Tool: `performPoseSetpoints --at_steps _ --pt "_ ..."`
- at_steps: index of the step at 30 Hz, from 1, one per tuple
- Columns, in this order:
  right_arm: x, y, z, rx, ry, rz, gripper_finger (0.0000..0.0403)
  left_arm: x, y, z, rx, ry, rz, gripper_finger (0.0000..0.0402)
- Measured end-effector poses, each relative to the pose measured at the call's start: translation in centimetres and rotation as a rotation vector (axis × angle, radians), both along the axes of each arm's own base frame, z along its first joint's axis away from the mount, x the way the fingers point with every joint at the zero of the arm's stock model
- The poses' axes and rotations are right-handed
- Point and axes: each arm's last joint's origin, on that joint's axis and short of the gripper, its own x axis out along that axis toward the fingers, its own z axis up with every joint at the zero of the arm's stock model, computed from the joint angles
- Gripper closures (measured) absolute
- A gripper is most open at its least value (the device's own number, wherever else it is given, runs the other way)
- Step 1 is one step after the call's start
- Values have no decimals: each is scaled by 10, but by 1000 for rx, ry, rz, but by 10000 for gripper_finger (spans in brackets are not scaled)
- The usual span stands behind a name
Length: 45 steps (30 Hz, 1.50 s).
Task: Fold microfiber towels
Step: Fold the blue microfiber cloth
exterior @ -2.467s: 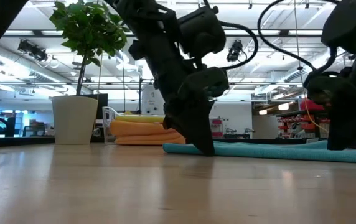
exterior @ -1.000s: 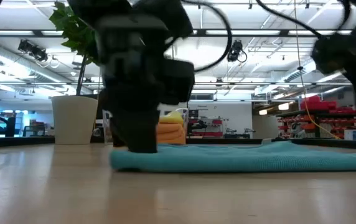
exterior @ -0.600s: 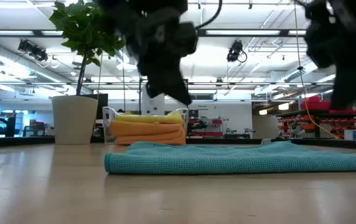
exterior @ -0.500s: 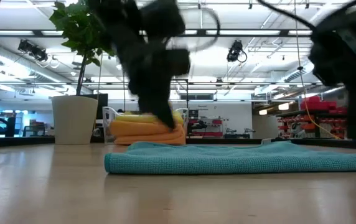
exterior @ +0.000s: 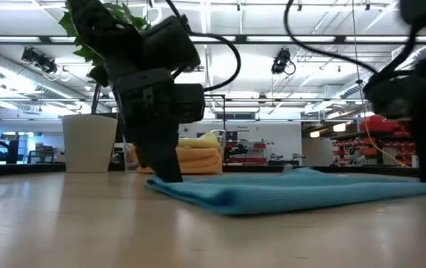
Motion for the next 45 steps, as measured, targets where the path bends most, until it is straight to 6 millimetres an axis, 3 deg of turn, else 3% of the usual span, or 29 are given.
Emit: performPoseSetpoints --at_steps 4,11,17,21,26,30,35,41,45 --pt "2 -39 9 -88 93 59 397 1 -16 2 -14 15 135 389" --pt "10 -101 25 -125 97 186 397 9 -44 11 -116 -26 389 389" --pt "10 -130 31 -176 99 339 397 7 -62 14 -108 -70 649 390" --pt "8 -136 36 -161 76 444 397 5 -73 13 -115 -118 796 395" --pt "4 -124 61 -198 4 560 397 4 -87 16 -205 -148 866 381" --pt "-5 -111 85 -275 -75 600 397 2 -95 18 -271 -148 897 391" --pt "-12 -82 98 -256 -208 634 397 5 -102 24 -300 -203 846 389" --pt "5 -10 84 -208 -430 693 397 24 -113 52 -248 -330 649 383" --pt "28 31 58 -178 -563 661 397 33 -109 66 -100 -288 552 395"
